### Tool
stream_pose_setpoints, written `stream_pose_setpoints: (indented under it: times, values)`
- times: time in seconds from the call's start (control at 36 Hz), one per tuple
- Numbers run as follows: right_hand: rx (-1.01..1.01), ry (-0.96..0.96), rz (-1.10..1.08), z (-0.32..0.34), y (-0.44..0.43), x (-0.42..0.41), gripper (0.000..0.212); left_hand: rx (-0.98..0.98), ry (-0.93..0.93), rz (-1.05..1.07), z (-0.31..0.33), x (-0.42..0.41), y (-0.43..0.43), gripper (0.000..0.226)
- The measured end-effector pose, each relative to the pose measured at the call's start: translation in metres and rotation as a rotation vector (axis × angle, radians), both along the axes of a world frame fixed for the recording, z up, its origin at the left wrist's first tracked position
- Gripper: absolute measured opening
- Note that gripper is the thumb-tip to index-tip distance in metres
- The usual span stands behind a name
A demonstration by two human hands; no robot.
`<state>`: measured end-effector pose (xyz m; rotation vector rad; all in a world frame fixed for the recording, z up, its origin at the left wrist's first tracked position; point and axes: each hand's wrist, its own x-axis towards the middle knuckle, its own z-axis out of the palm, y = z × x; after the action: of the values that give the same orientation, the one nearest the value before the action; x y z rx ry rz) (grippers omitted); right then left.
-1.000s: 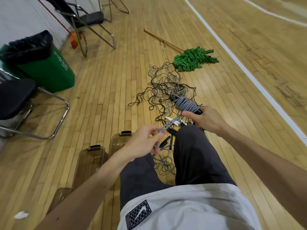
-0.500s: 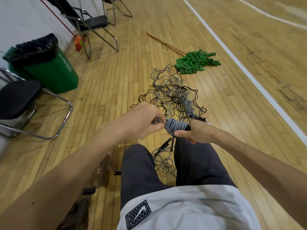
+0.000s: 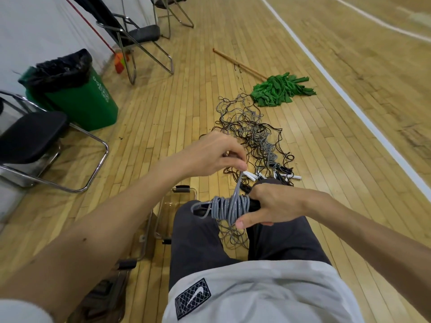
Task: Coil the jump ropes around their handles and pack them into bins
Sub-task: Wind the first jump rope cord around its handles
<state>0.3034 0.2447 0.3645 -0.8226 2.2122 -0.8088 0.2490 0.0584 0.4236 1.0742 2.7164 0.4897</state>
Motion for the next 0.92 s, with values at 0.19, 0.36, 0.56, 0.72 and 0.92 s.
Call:
stream_pose_setpoints:
  times: [0.19, 0.36, 0.56, 0.72, 0.92]
  values:
    - [-0.308, -0.12, -0.013, 0.009, 0.005, -0.001, 0.029, 0.28, -0.167, 0.156, -0.021, 0.005, -0.012, 0.017]
    - [-0.582, -0.214, -0.164, 0.01, 0.002, -0.006, 0.03, 0.652, -0.526, 0.189, -0.052, 0.014, -0.02, 0.019]
    - [-0.646, -0.202, -0.406, 0.002, 0.01, -0.018, 0.05, 0.634, -0.534, 0.499, -0.057, 0.03, -0.006, 0.02]
    - [-0.591, -0.168, -0.518, -0.007, 0.003, -0.02, 0.037, 0.699, -0.612, 0.639, -0.066, 0.036, -0.004, 0.023]
    - [-0.442, -0.073, -0.528, -0.024, -0.021, -0.029, 0.044, 0.873, -0.698, 0.806, -0.073, 0.047, -0.012, 0.029]
